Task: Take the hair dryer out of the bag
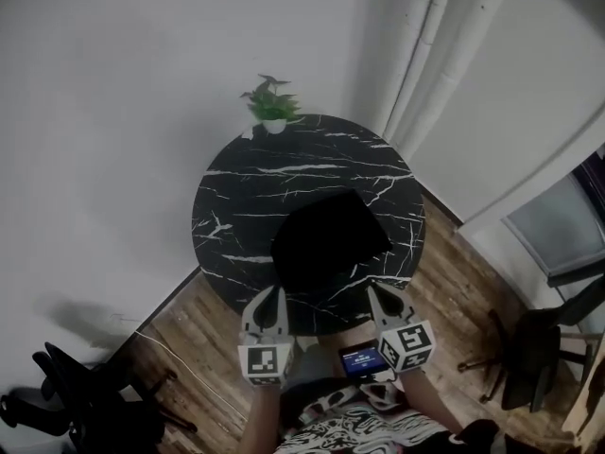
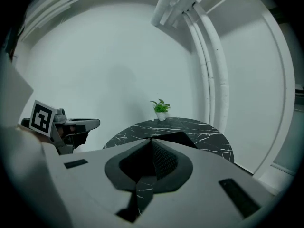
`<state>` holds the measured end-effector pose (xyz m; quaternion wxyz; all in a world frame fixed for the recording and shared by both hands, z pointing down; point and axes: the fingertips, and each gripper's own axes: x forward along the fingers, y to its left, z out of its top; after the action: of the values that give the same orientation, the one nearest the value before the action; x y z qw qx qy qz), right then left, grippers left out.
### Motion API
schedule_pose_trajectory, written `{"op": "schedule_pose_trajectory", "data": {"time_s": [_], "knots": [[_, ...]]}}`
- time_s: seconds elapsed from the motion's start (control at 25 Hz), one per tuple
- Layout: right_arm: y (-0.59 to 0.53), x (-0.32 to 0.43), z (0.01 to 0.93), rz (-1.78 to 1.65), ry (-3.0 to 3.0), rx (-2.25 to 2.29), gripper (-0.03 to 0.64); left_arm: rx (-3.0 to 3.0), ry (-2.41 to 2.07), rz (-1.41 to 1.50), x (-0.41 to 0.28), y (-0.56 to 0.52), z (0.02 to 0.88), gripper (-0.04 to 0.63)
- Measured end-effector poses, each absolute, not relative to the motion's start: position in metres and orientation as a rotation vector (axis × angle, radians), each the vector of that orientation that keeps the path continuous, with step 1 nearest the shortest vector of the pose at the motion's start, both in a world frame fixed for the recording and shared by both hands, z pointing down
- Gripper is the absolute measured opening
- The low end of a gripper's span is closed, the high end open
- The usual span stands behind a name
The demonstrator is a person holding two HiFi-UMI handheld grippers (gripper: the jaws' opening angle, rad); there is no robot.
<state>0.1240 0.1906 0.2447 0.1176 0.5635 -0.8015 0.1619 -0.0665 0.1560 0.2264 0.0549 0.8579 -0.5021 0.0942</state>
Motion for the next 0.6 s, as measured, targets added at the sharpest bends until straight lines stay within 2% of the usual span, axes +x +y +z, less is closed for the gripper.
{"op": "schedule_pose_trajectory", "data": {"time_s": [0.6], "knots": [[0.136, 0.103, 0.278, 0.509, -2.209, 1.634, 0.018, 2.543, -1.356, 0.537, -0.092, 0.087, 0.31, 0.014]]}}
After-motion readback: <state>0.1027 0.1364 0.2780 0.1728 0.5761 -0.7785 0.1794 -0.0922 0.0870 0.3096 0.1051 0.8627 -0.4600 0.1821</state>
